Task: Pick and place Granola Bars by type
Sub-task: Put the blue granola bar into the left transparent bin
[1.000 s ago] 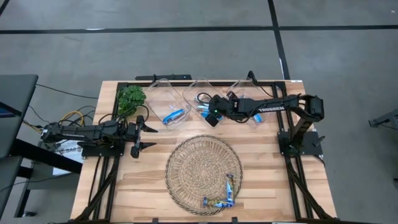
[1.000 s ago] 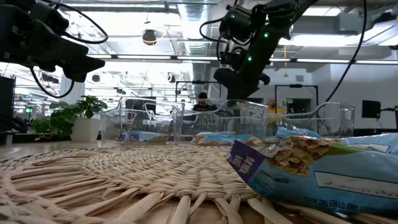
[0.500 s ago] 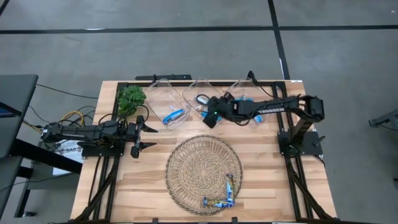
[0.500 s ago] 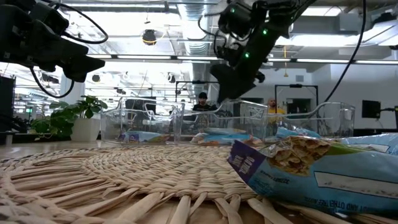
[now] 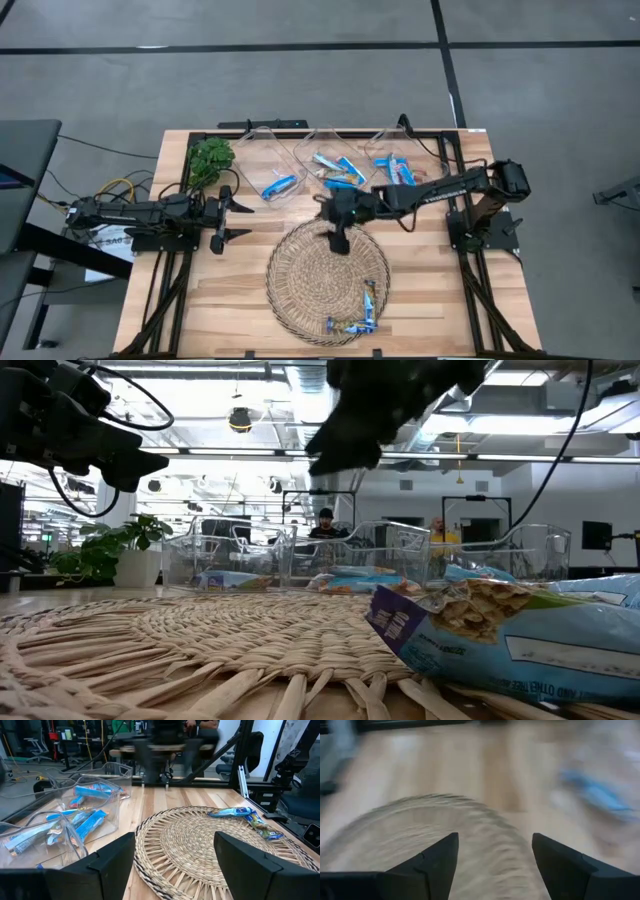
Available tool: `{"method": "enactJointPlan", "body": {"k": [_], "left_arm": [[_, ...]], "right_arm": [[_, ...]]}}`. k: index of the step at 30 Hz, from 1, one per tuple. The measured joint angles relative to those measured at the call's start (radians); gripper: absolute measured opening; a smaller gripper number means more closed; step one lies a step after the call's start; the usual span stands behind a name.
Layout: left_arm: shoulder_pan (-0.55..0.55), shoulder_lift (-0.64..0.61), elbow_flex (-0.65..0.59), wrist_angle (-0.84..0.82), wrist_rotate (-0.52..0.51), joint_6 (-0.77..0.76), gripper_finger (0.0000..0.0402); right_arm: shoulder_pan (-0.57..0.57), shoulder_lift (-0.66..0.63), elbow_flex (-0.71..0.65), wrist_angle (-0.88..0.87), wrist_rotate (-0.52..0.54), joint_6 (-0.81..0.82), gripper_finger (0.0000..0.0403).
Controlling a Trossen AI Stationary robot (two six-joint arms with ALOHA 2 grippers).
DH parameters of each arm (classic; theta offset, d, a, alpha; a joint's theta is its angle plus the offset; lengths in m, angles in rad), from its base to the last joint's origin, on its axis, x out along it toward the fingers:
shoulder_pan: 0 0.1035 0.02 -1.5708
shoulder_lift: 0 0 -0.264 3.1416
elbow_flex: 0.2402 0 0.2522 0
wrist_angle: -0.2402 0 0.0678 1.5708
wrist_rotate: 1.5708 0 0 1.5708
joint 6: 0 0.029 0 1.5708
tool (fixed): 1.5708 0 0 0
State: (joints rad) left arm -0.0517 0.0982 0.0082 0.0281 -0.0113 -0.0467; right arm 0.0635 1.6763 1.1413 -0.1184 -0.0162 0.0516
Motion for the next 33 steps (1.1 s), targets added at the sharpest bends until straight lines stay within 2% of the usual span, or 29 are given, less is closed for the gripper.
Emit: {"method": "enactJointPlan", "body": {"k": [3, 6, 15, 23, 26, 33], "left_arm": [[0.0, 0.0, 0.0, 0.0, 0.0, 0.0, 0.0265], [0.0, 0.0, 0.0, 0.0, 0.0, 0.0, 0.0265], [0.0, 0.0, 0.0, 0.0, 0.0, 0.0, 0.0265], [0.0, 0.0, 0.0, 0.0, 0.0, 0.0, 0.0265], [0.0, 0.0, 0.0, 0.0, 0.0, 0.0, 0.0265], [0.0, 0.0, 0.0, 0.0, 0.0, 0.0, 0.0265]], "right_arm": [[0.06, -0.006, 0.002, 0.006, -0.097, 0.0, 0.0244], [0.129, -0.004, 0.002, -0.019, -0.146, 0.025, 0.0244], [0.327, -0.004, 0.002, -0.205, -0.153, 0.138, 0.0244], [0.441, -0.004, 0.002, -0.341, -0.134, 0.292, 0.0244], [0.467, -0.003, 0.002, -0.393, -0.096, 0.421, 0.0244], [0.448, -0.003, 0.002, -0.437, -0.079, 0.964, 0.0244]]}}
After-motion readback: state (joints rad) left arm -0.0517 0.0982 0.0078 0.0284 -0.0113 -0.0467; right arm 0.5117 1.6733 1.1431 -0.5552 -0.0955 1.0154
